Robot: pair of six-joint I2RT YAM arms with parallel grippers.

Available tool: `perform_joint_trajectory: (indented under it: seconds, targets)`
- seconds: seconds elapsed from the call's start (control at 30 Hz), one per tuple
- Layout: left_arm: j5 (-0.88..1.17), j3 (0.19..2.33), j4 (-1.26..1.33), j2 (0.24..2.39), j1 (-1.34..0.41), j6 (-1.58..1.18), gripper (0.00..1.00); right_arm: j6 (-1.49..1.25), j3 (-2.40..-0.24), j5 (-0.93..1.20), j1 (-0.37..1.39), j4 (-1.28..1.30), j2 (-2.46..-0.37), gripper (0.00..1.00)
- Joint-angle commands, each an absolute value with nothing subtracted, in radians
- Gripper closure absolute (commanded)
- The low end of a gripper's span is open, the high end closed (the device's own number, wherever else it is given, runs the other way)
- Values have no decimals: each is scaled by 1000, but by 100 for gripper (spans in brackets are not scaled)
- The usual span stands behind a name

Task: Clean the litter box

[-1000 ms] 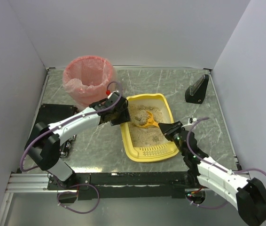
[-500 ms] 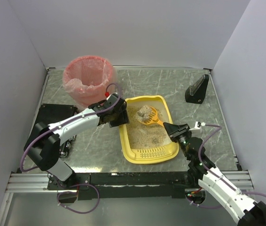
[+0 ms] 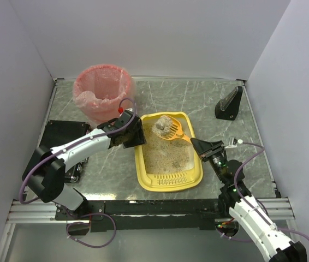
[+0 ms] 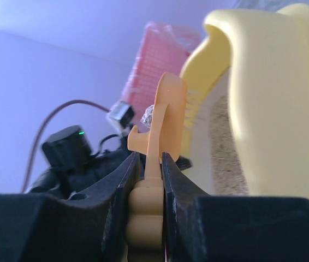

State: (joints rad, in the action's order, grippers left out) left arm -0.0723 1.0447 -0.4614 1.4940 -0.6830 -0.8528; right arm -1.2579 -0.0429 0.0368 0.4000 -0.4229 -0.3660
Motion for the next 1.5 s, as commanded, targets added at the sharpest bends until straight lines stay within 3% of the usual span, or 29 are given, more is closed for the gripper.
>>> perform_joint_trajectory:
  seconds: [0.0, 0.37, 0.67, 0.83, 0.93, 1.07, 1.2, 1.37, 1.47]
  targets:
    - [-8, 1054, -316, 1404, -670, -844, 99, -1365, 67, 142, 348, -664, -391, 100]
    - [66, 1028, -258, 1394, -647, -821, 99, -1511, 110, 362, 250, -886, -572, 100]
    - [121, 1022, -229, 1384, -646, -816, 99, -1609, 107, 351, 229, -972, -678, 100]
    - [132, 1034, -259, 1376, -646, -807, 99, -1681, 138, 582, 123, -1062, -718, 100]
    - [106, 1029, -279, 1347, -646, -804, 99, -1594, 103, 543, 104, -979, -719, 100]
    - [81, 986, -272, 1298, -646, -810, 99, -1611, 80, 589, 95, -1121, -761, 100]
    - [66, 979, -268, 1282, -644, -811, 99, -1563, 68, 606, 83, -1026, -761, 100]
    - [66, 988, -275, 1307, -644, -819, 99, -1600, 61, 633, 61, -1229, -818, 100]
    - [75, 980, -256, 1318, -644, -828, 99, -1514, 8, 709, 70, -995, -789, 100]
